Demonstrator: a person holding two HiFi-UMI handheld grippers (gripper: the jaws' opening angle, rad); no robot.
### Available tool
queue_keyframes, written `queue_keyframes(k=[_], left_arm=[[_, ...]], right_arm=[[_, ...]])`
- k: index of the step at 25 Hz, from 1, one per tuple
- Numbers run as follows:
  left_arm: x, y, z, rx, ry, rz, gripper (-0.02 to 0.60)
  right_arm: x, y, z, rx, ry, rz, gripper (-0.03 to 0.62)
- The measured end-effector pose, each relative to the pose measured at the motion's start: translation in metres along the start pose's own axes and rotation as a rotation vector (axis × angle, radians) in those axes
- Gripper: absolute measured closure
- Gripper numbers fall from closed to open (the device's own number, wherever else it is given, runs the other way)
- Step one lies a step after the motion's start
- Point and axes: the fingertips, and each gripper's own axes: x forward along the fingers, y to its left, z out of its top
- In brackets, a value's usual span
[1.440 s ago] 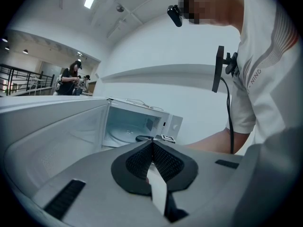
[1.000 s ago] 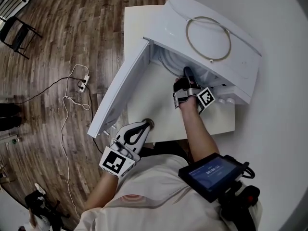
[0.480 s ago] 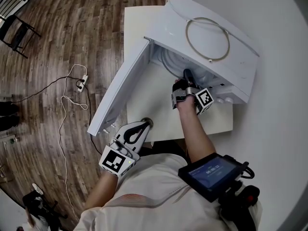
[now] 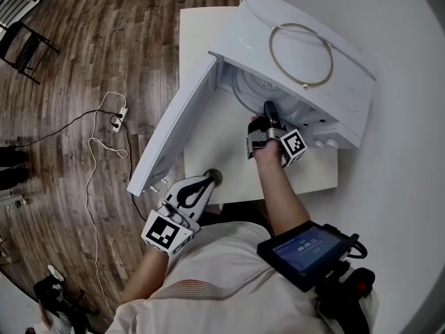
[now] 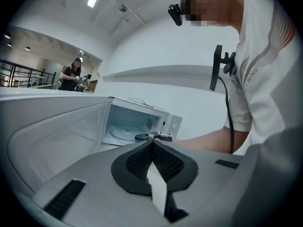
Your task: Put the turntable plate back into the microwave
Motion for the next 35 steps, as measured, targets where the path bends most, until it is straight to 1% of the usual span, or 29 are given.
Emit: queue_keyframes(k=[10,16,23,26,29,31,35], left_arm=[[0.0,0.003,0.002,-0.004,-0.003,-0.004,0.571],[-0.001,0.003,-0.001,-0.01,0.001,-0.01,0.571],[0.0,0.002,0.0,-0.021,0.001,-0.016,0.571],[0.0,0.003,-0.002,-0.025,0.002,-0.018,0.571],[0.002,0.003,-0.003,-0.034,0.001,-0.024,0.571],[0.003,0.002,-0.003,-0.036,0.0,-0.03,0.571],[0.004,0.002,-0.005,-0.036,0.002,-0.034,0.571]], right_arm=[[-0.004,-0.012,-0.01,0.006,0.035,-0.077,0.566],[-0.009,-0.023,-0.01,0.023,0.033,-0.089,0.562],[-0.008,-0.028,-0.009,0.074,0.014,-0.102,0.556],[-0.007,-0.028,-0.011,0.111,0.015,-0.125,0.556],[-0.006,-0.028,-0.013,0.113,0.015,-0.147,0.548],[-0.006,-0.026,-0.012,0.099,0.012,-0.161,0.531],[-0.002,-0.021,-0.013,0.098,0.003,-0.182,0.464]])
